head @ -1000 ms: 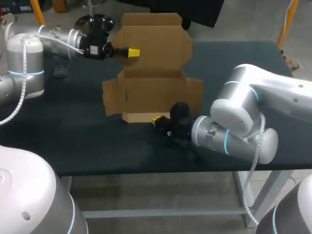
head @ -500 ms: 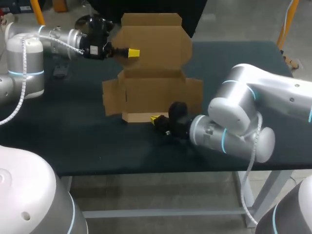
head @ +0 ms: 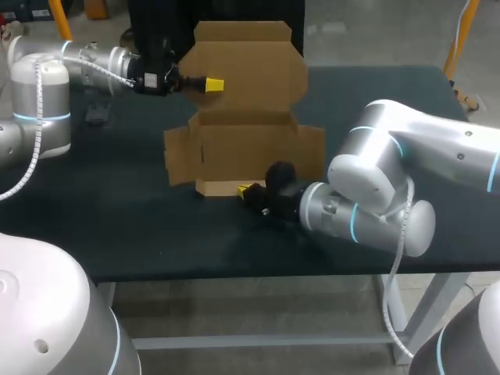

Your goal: Assemble the packaging by folding the flat box into shape, placing the metal phone stand inside, and closing the box properly

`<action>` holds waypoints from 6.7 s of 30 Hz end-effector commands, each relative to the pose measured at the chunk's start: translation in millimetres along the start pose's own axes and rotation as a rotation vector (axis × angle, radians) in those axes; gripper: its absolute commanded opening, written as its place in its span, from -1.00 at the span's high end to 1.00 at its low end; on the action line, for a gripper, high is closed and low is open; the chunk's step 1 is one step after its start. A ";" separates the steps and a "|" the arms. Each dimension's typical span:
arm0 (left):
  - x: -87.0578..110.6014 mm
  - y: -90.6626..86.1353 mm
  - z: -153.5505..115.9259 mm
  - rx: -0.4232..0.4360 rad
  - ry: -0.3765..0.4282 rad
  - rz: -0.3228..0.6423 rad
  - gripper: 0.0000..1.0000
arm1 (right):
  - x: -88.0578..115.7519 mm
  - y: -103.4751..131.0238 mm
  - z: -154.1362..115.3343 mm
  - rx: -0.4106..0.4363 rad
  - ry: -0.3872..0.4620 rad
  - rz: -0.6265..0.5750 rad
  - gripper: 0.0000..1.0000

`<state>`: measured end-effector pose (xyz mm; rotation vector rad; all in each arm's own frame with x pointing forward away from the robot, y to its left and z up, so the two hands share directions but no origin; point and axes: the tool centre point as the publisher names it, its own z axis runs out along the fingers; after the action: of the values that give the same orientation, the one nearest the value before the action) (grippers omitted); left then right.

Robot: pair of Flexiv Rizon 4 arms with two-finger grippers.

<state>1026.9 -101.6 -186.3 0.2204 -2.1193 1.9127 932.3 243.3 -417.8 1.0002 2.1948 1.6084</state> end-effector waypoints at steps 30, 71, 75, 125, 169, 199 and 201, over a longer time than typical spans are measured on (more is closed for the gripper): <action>-0.2 4.8 -2.6 -0.002 0.019 0.003 1.00 | -3.1 -5.1 8.9 0.015 -0.456 -0.028 1.00; 58.5 33.6 11.5 -0.044 -0.013 0.120 1.00 | -3.1 -5.1 8.9 0.015 -0.456 -0.028 1.00; 68.7 37.4 12.5 -0.039 -0.018 0.117 1.00 | -3.1 -5.1 8.9 0.015 -0.456 -0.028 1.00; 85.6 69.2 24.3 -0.043 -0.011 0.054 1.00 | -3.1 -5.1 8.9 0.015 -0.456 -0.028 1.00; 82.1 70.5 25.0 -0.044 -0.012 0.053 1.00 | 2.3 1.9 -5.3 -0.037 -0.373 0.001 1.00; 82.1 70.5 25.0 -0.044 -0.012 0.053 1.00 | 11.1 4.9 -108.2 -0.012 0.039 0.056 1.00; 82.1 70.5 25.0 -0.044 -0.012 0.053 1.00 | 9.4 2.2 -117.1 -0.008 0.043 0.058 1.00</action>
<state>924.6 -112.0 -227.4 0.1726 -2.1962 1.8981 866.1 176.4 -380.0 1.1619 2.0449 1.5109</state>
